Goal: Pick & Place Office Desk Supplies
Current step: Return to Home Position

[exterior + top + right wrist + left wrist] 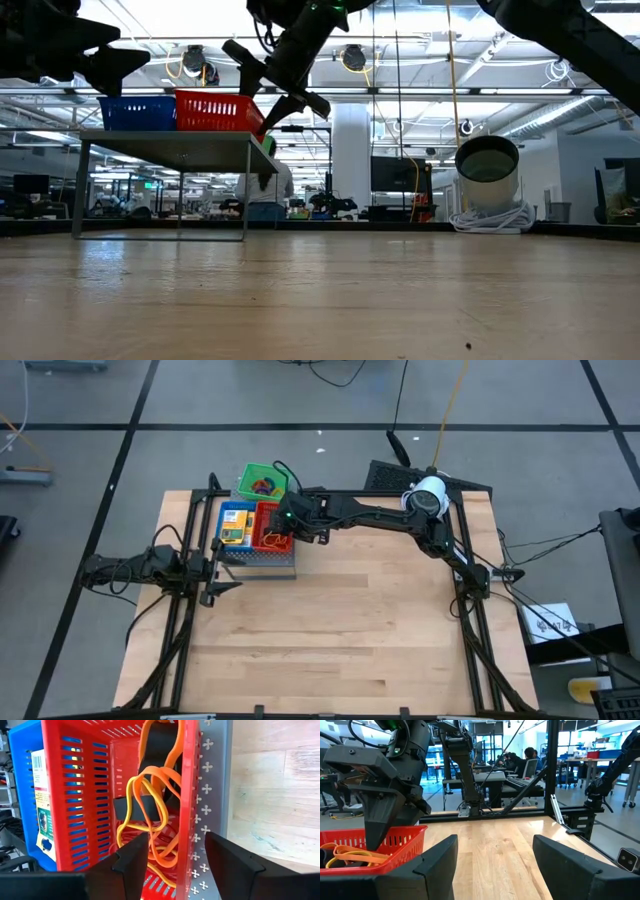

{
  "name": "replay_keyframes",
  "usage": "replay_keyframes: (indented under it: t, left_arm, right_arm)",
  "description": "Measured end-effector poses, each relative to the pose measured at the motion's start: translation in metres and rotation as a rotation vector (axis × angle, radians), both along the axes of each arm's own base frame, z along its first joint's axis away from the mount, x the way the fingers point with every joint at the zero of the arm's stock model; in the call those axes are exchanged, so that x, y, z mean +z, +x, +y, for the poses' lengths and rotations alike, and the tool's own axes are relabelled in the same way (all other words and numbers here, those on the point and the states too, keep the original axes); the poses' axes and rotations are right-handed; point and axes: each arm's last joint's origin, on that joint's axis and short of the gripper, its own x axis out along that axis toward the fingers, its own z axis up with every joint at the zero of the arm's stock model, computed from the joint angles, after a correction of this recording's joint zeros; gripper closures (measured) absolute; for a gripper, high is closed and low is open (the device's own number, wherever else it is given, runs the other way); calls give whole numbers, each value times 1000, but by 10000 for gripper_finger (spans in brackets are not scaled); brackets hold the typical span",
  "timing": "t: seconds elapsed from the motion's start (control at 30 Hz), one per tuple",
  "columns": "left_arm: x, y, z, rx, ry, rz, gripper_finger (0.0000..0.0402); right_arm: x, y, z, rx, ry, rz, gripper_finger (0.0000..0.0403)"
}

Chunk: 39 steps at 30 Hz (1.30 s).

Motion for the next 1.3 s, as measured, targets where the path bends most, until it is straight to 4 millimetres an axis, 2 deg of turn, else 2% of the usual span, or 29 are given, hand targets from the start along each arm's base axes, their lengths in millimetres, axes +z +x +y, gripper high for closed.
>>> replay_keyframes:
  t: [0.27,0.5,0.83,1.0,1.17,1.3]
  left_arm:
    - [0,0,0,0,0,0,133]
    - [0,0,0,1,0,0,133]
    - [0,0,0,1,0,0,133]
    - [0,0,0,0,0,0,133]
    - [0,0,0,1,0,0,133]
    - [0,0,0,1,0,0,133]
  right_arm:
    - [16,-11,2,1,-24,7,206]
    - [19,-14,2,0,-34,19,198]
    - [42,-27,3,-4,-94,-4,179]
    - [64,-46,7,-16,-158,21,170]
    - [85,-69,18,-37,-299,104,167]
    - [104,-87,25,76,-418,134,166]
